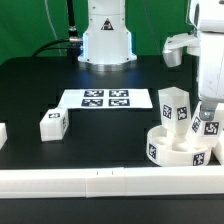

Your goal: Assemble stool

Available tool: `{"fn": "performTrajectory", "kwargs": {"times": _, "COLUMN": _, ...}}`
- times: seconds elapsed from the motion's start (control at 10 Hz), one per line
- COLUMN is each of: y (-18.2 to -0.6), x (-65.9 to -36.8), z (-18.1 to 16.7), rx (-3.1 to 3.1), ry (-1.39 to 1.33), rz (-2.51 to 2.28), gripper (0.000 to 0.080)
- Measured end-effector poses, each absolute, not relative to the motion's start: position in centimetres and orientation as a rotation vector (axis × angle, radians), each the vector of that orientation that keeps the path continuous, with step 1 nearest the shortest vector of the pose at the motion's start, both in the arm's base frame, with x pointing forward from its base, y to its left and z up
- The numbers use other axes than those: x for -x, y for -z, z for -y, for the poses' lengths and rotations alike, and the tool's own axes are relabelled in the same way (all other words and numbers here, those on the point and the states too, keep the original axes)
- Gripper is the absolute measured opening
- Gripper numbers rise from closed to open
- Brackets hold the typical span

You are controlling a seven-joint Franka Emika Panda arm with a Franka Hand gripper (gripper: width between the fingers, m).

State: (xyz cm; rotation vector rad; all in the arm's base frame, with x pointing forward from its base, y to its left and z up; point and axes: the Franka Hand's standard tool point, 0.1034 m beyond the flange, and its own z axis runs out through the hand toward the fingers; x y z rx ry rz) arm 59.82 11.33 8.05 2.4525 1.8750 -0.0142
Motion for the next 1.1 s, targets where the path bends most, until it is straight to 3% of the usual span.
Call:
{"fn": "performTrajectory", "kwargs": {"times": 0.1, "y": -8.05, "x": -59.83, "z": -11.32, "rx": -2.453, "ry": 0.014, "rz": -1.875, "gripper": 0.0384}}
{"fn": "performTrajectory", "kwargs": {"times": 0.2, "y": -8.04, "x": -59.82, "z": -11.28, "rx": -2.454, "ry": 0.015, "rz": -1.874, "gripper": 0.0339}}
{"fn": "performTrajectory", "kwargs": {"times": 0.5, "y": -8.02, "x": -59.83, "z": -11.19, "rx": -2.482, "ry": 0.014, "rz": -1.835, "gripper": 0.0339}}
{"fn": "performTrajectory", "kwargs": {"times": 1.1, "y": -7.99, "x": -59.7, "z": -11.45, "rx": -2.965, "ry": -0.013, "rz": -0.952, "gripper": 0.034}}
